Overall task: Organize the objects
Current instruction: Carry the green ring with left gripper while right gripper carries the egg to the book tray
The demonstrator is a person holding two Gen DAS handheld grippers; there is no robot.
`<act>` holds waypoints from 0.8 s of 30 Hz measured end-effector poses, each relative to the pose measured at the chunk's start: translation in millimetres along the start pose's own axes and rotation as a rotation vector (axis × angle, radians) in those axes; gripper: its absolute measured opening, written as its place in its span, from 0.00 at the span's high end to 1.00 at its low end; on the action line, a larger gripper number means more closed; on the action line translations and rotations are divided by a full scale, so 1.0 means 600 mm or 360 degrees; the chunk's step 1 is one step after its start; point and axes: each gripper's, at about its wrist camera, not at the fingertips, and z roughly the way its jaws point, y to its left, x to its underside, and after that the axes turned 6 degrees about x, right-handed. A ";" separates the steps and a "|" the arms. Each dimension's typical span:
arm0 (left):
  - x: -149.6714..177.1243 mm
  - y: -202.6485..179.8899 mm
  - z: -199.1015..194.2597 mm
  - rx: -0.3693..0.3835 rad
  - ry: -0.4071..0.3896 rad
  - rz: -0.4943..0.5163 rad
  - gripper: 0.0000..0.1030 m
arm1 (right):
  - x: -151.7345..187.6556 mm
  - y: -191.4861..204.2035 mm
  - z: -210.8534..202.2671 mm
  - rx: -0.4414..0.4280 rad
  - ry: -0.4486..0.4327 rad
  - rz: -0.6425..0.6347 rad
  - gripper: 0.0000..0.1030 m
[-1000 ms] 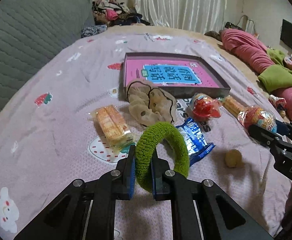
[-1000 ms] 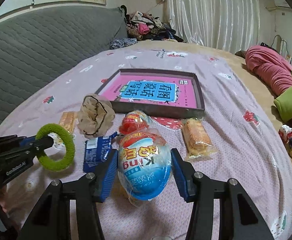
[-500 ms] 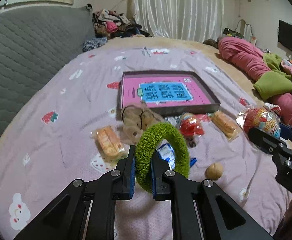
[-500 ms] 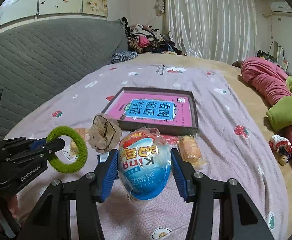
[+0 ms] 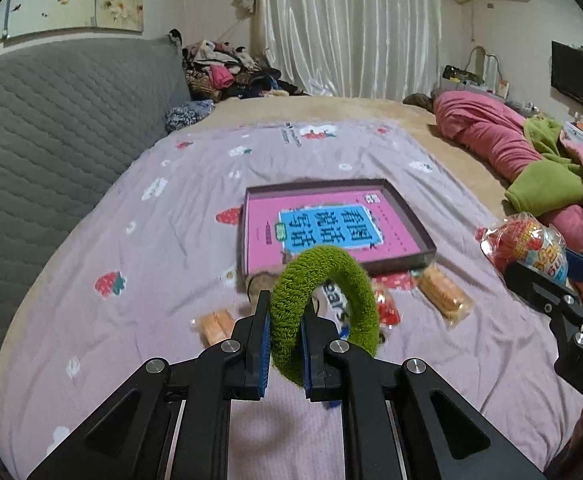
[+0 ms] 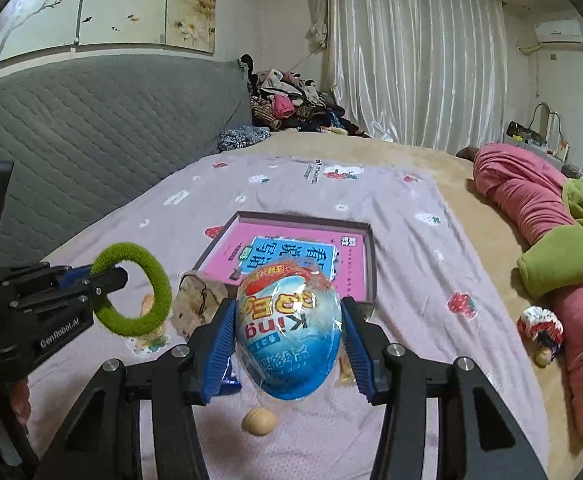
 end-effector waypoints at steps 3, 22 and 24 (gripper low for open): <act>-0.021 -0.003 0.002 -0.0005 -0.0012 0.0018 0.88 | -0.015 -0.005 0.005 0.0010 -0.0012 -0.0011 0.50; -0.156 -0.010 0.056 0.0026 -0.0037 0.0042 0.88 | -0.138 -0.049 0.052 0.0024 -0.0093 -0.0029 0.50; -0.169 -0.012 0.069 0.0014 -0.0033 0.0049 0.88 | -0.149 -0.054 0.065 0.0019 -0.0092 -0.0023 0.49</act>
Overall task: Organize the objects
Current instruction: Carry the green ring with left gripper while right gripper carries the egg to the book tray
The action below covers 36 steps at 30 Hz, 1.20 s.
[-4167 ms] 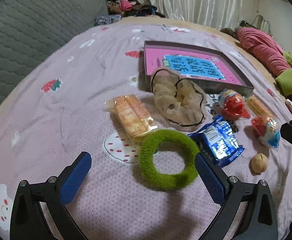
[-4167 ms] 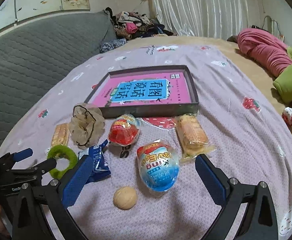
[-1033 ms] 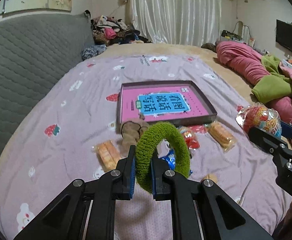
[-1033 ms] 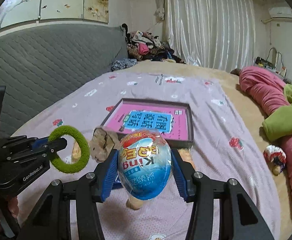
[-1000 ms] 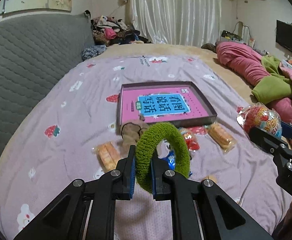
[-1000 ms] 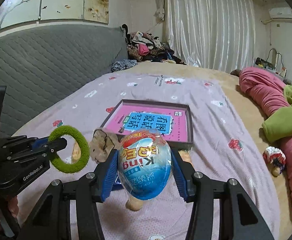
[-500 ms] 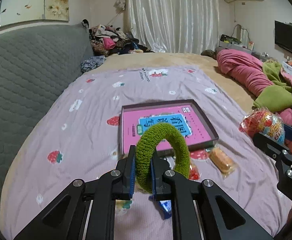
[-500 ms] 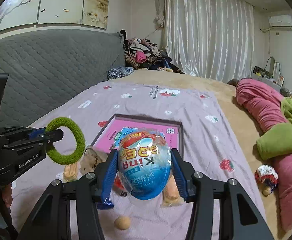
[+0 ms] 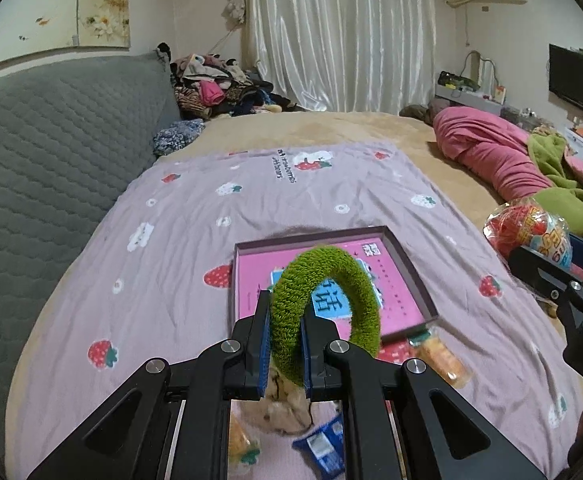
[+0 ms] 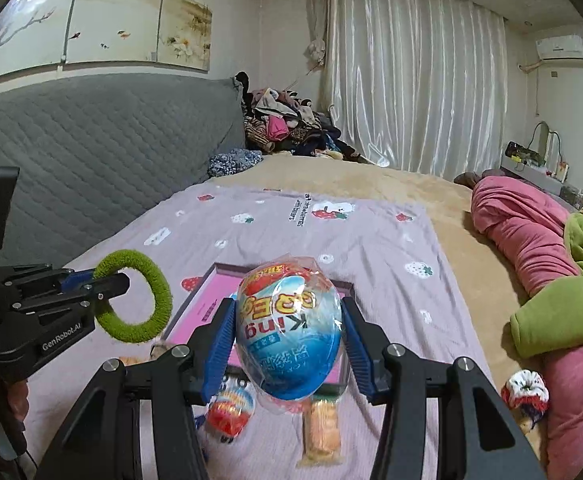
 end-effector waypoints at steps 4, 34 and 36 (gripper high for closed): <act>-0.028 -0.001 0.035 -0.0023 -0.0001 0.0014 0.88 | -0.022 -0.002 0.032 -0.0009 -0.0010 -0.0017 0.50; -0.084 0.078 0.442 -0.0063 0.0296 -0.0086 0.88 | 0.017 -0.026 0.462 -0.0097 0.0283 0.0037 0.49; -0.083 0.083 0.465 -0.0046 0.0332 -0.0106 0.88 | 0.028 -0.034 0.485 -0.0080 0.0318 0.0046 0.49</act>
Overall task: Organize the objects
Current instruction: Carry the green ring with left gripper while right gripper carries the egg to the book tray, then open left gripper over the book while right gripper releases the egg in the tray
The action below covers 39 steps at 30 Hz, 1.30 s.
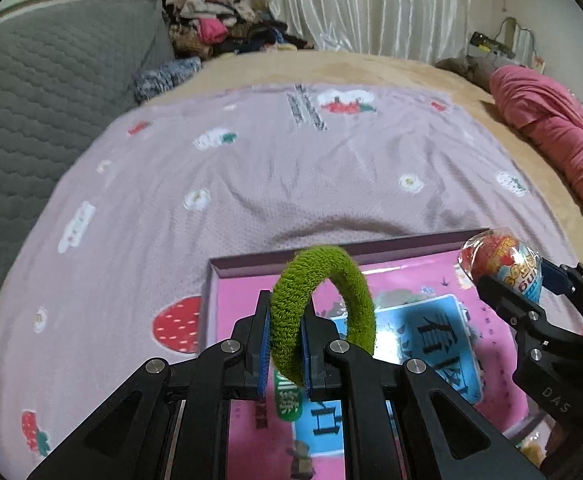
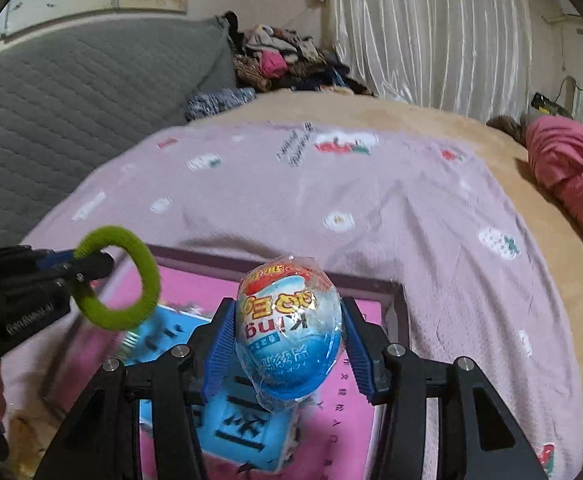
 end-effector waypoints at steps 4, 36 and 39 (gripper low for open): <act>0.003 -0.001 0.040 -0.0048 0.0043 0.0019 0.88 | 0.011 -0.015 0.036 0.0021 0.0072 0.0032 0.49; 0.010 0.026 0.047 -0.0045 0.0116 -0.0079 0.33 | 0.013 -0.042 0.044 0.0127 0.0102 0.0085 0.28; 0.011 0.030 0.027 -0.0036 0.0112 -0.0101 0.28 | 0.006 -0.038 0.022 0.0115 0.0068 0.0080 0.25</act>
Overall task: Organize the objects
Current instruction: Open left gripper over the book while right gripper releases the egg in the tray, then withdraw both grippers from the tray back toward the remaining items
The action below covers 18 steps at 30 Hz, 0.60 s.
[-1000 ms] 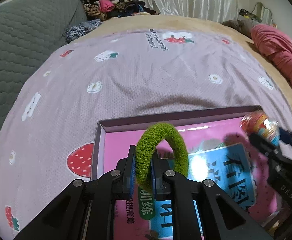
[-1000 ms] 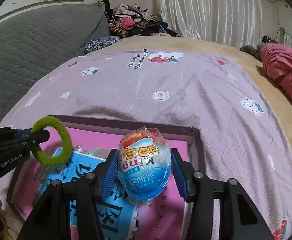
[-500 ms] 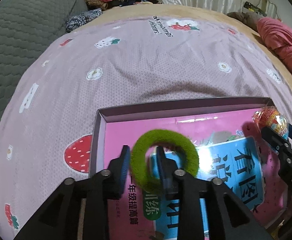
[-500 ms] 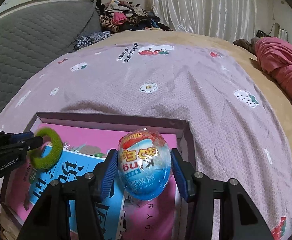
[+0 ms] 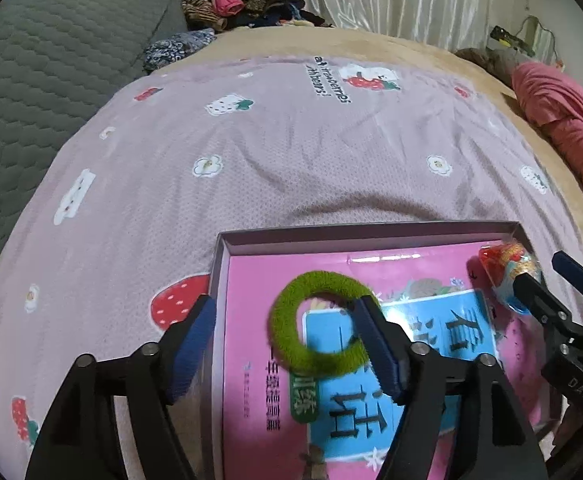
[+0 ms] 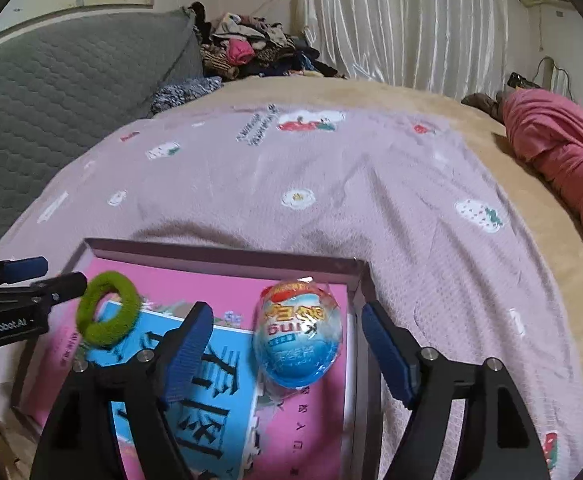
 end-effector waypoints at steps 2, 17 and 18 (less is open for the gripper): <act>0.006 0.001 -0.016 0.0005 -0.0008 -0.0004 0.27 | -0.003 0.004 -0.023 -0.0009 -0.0019 -0.0014 0.25; 0.083 -0.004 -0.215 0.0076 -0.0175 0.0015 0.19 | 0.022 0.039 -0.274 -0.0056 -0.0237 -0.0057 0.08; 0.089 -0.003 -0.227 0.0077 -0.0177 0.0018 0.19 | 0.024 0.040 -0.287 -0.0046 -0.0240 -0.0054 0.08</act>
